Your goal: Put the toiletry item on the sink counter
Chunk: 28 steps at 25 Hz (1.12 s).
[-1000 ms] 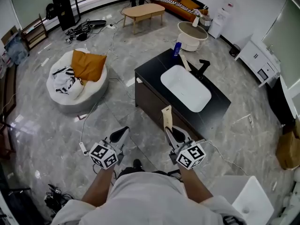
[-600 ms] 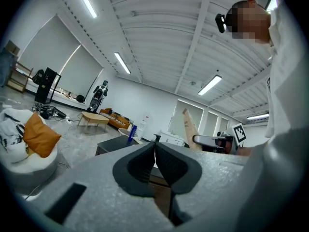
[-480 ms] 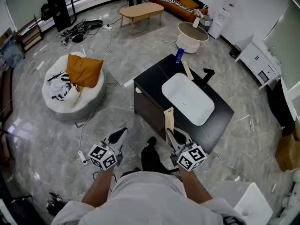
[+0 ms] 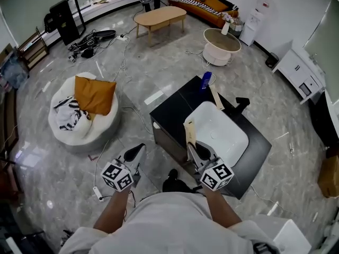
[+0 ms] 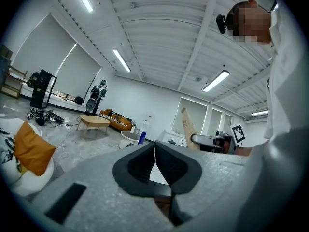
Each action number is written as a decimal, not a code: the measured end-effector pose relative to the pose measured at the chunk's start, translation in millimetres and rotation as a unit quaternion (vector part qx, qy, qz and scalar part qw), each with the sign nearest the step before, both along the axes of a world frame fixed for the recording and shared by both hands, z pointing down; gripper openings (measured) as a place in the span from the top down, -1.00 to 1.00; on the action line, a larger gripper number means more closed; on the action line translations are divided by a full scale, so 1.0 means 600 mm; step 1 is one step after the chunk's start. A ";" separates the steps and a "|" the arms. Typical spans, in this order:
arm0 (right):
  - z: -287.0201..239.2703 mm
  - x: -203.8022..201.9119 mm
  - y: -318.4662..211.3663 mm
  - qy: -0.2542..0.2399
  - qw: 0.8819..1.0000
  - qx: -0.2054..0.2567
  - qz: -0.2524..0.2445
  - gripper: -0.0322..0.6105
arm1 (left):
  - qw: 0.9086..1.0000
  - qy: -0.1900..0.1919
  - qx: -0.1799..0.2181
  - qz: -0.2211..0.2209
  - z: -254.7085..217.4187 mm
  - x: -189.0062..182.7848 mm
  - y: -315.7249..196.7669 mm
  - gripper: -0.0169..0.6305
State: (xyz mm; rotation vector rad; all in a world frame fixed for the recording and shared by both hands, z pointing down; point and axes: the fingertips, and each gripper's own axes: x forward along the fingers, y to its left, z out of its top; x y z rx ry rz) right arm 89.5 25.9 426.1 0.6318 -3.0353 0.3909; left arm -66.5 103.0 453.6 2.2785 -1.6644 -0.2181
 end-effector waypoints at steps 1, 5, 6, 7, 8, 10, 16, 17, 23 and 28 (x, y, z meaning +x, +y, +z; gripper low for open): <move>-0.002 -0.008 -0.024 0.000 1.000 0.000 -0.002 0.77 | 1.000 -0.001 0.001 0.002 -0.005 -0.005 -0.026 0.89; -0.006 -0.040 -0.114 0.000 1.000 0.010 -0.011 0.77 | 1.000 -0.004 0.008 0.007 -0.011 -0.028 -0.125 0.89; -0.005 -0.046 -0.135 0.000 1.000 0.013 -0.011 0.77 | 1.000 -0.005 0.011 0.009 -0.012 -0.033 -0.148 0.89; -0.004 -0.051 -0.156 0.000 1.000 0.015 -0.009 0.77 | 1.000 -0.005 0.013 0.014 -0.014 -0.036 -0.169 0.89; -0.002 -0.054 -0.176 0.000 1.000 0.015 -0.004 0.77 | 1.000 -0.008 0.014 0.020 -0.016 -0.037 -0.188 0.89; 0.004 -0.058 -0.212 -0.002 1.000 0.009 0.008 0.77 | 0.999 -0.018 0.015 0.035 -0.019 -0.040 -0.223 0.89; 0.030 -0.079 -0.295 0.011 0.998 -0.011 0.056 0.77 | 0.998 -0.011 0.005 0.068 -0.002 -0.091 -0.332 0.89; 0.033 -0.083 -0.313 0.015 0.998 -0.012 0.068 0.77 | 0.997 -0.007 0.003 0.077 0.005 -0.100 -0.354 0.89; 0.029 -0.123 -0.411 0.018 0.988 -0.018 0.152 0.77 | 0.985 0.010 -0.017 0.171 0.030 -0.136 -0.491 0.89; 0.021 -0.152 -0.482 0.033 0.978 -0.008 0.206 0.77 | 0.973 0.013 -0.009 0.231 0.026 -0.161 -0.588 0.89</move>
